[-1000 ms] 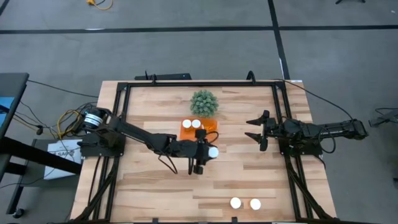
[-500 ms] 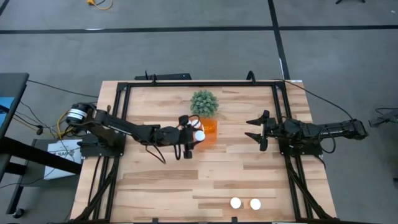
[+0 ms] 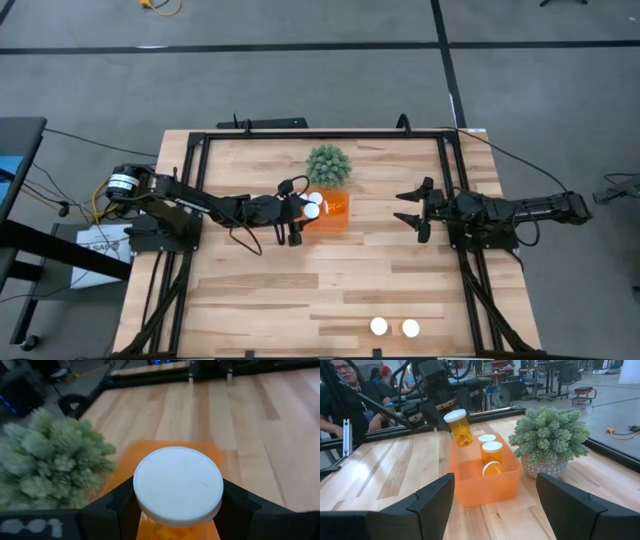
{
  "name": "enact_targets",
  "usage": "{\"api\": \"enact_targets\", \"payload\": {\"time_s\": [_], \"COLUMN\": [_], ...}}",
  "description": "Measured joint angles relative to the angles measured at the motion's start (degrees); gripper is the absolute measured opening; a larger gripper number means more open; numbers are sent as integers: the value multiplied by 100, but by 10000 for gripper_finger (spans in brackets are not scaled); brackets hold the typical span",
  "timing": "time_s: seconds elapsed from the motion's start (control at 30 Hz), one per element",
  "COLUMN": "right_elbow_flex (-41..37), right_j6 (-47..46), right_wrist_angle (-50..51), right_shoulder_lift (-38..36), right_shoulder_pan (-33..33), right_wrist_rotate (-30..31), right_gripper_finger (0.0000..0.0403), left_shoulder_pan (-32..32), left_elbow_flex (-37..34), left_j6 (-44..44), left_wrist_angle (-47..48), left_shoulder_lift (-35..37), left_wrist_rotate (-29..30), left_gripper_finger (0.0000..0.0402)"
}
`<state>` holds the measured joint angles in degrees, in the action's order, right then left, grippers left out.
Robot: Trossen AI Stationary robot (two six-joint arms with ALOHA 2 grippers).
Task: Pick and place pill bottles into a basket
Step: Put the orange pill bottle into the orange bin
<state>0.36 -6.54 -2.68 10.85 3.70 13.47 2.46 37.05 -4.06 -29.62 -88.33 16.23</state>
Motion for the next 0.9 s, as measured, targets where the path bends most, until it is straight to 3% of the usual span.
{"api": "enact_targets", "payload": {"time_s": [0.3, 0.57, 0.9], "right_elbow_flex": [0, 0, 0], "right_j6": [0, 0, 1], "right_wrist_angle": [2, 0, 1], "right_shoulder_lift": [0, 0, 2], "right_shoulder_pan": [0, 0, 0], "right_wrist_rotate": [0, 0, 0], "right_gripper_finger": [276, 276, 276], "left_shoulder_pan": [-22, -133, -181], "left_elbow_flex": [-409, -839, -926], "left_j6": [350, 535, 675], "left_wrist_angle": [-9, -739, -837], "left_shoulder_lift": [-2, -2, -7], "left_wrist_rotate": [55, 55, -59], "left_gripper_finger": [185, 185, 185]}}
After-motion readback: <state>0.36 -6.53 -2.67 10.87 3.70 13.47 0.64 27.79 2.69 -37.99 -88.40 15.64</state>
